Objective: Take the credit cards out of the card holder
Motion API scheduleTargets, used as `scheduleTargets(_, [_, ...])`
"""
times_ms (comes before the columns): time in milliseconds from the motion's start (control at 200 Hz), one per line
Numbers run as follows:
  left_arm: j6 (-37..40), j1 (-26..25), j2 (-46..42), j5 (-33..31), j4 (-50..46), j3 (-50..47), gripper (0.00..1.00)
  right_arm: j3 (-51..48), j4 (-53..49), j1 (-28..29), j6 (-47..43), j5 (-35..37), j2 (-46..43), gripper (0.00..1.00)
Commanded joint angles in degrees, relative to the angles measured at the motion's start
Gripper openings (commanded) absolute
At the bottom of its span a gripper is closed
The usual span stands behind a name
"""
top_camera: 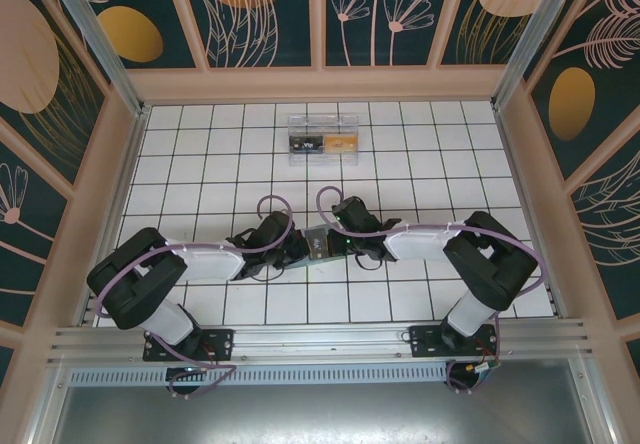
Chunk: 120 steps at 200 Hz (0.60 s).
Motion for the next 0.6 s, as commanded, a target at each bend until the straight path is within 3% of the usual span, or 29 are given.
scheduleTargets(0, [1.1,0.4,-0.8,-1.5,-3.2,-1.4,0.00,-1.9,-5.3,-0.8,0.6,3.3,0.3,0.02])
scheduleTargets(596, [1.9,1.4,-5.1,-2.4,-5.9,-2.5,0.00,-1.8,-5.3,-1.0,0.5,3.3,0.2,0.02])
